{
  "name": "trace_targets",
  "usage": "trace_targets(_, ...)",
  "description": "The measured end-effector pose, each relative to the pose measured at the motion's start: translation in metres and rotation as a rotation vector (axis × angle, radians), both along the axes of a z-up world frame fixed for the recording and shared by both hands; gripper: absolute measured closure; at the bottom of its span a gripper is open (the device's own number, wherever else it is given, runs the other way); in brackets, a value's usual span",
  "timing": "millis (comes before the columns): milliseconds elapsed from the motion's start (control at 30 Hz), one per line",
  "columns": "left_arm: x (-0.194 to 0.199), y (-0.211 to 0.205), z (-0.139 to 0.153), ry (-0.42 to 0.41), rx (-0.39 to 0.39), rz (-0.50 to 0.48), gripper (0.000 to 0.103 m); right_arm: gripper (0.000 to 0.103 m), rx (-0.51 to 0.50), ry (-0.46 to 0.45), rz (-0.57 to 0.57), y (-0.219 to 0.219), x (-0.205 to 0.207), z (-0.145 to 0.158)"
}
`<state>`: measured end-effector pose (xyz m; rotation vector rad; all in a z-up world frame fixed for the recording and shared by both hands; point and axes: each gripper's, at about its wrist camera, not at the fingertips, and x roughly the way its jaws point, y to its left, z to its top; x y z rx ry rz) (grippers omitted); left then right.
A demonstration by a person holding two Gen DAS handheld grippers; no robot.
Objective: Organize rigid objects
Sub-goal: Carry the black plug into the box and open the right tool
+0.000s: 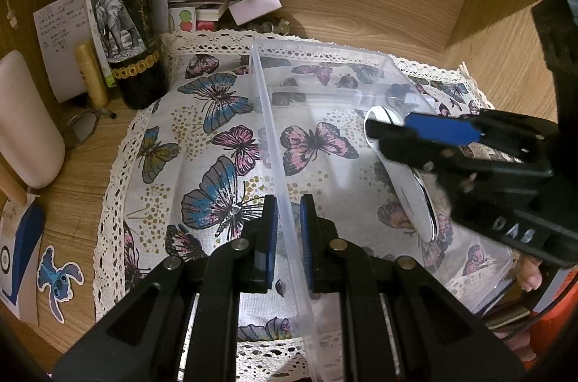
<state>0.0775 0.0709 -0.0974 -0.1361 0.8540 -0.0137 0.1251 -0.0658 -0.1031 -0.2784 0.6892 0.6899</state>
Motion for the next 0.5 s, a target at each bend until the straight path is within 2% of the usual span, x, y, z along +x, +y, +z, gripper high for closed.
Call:
trace_targets(167, 0.000, 0.000, 0.000, 0.000, -0.001, 0.001, 0.090, 0.070, -0.040, 0.016, 0.019, 0.011, -0.001, -0.005)
trace_targets(400, 0.000, -0.001, 0.000, 0.000, 0.002, 0.001, 0.090, 0.070, -0.015, 0.002, -0.005, 0.003, -0.002, 0.002)
trace_targets(500, 0.000, -0.001, 0.000, 0.000, 0.001, 0.001, 0.090, 0.067, 0.000, -0.008, -0.023, -0.003, -0.003, 0.007)
